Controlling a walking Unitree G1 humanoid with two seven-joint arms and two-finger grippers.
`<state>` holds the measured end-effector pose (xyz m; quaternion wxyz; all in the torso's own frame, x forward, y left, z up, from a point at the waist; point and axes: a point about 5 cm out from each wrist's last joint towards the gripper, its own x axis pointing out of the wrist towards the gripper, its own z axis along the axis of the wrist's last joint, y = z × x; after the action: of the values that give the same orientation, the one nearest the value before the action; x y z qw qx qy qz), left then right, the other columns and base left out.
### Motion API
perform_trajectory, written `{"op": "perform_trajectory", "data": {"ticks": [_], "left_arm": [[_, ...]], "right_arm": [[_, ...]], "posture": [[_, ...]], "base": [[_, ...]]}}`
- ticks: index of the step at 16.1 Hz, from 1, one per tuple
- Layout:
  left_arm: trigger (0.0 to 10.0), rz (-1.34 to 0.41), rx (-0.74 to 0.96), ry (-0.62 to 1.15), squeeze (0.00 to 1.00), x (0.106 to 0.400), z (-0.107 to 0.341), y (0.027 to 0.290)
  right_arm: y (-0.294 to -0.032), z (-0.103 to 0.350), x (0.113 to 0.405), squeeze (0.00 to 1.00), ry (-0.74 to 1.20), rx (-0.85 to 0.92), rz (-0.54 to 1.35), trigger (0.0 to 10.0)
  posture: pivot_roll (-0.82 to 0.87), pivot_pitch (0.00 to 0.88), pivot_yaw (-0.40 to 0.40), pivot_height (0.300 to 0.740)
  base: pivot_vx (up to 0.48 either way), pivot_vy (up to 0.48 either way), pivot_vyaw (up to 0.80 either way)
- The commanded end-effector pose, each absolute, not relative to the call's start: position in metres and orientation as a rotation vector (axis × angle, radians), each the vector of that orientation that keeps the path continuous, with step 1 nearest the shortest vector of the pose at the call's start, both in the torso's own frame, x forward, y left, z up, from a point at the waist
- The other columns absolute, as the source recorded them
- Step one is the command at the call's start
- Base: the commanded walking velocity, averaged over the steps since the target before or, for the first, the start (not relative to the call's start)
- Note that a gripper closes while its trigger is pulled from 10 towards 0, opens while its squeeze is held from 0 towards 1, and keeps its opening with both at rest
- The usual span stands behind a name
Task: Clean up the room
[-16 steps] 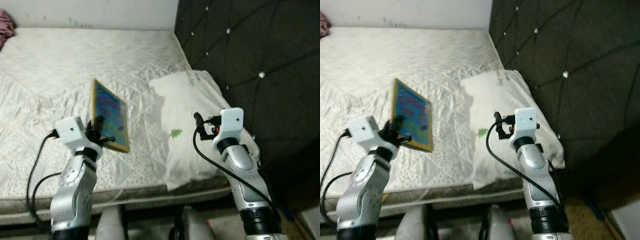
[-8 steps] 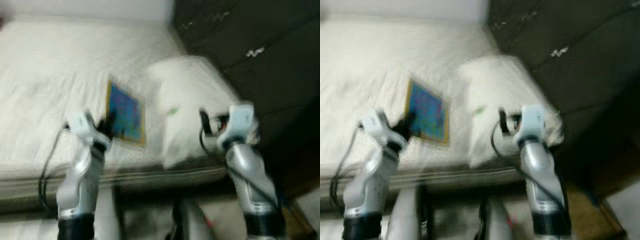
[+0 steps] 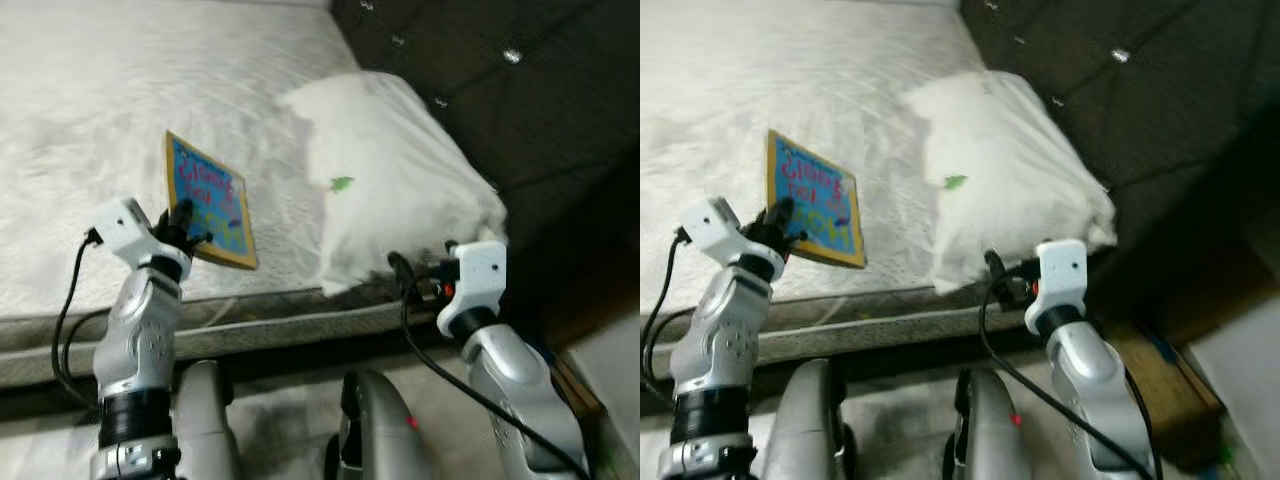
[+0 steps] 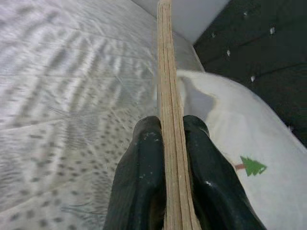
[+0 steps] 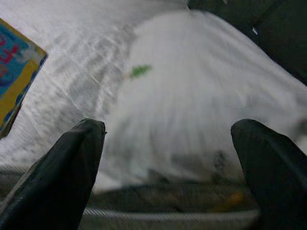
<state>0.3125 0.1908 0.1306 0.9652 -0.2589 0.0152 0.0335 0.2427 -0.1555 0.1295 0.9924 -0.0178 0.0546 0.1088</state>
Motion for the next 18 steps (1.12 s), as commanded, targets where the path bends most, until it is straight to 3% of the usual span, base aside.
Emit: {"op": "perform_trajectory", "data": {"ticks": [1,16,18], "left_arm": [[10.0,0.041,-0.533,0.005,0.0,0.315,0.135,0.187],[10.0,0.041,-0.533,0.005,0.0,0.315,0.135,0.187],[10.0,0.091,-0.662,-0.08,0.0,0.343,0.131,0.199]], "right_arm": [[-0.16,0.135,0.242,0.0,0.097,-0.043,0.212,10.0],[-0.16,0.135,0.242,0.0,0.097,-0.043,0.212,10.0],[-0.162,0.138,0.245,0.0,0.077,-0.081,0.263,10.0]], "posture": [[-0.18,0.148,-0.132,0.582],[-0.18,0.148,-0.132,0.582],[-0.21,0.137,-0.125,0.577]], "base": [[0.0,0.0,0.0],[0.0,0.0,0.0],[0.0,0.0,0.0]]}}
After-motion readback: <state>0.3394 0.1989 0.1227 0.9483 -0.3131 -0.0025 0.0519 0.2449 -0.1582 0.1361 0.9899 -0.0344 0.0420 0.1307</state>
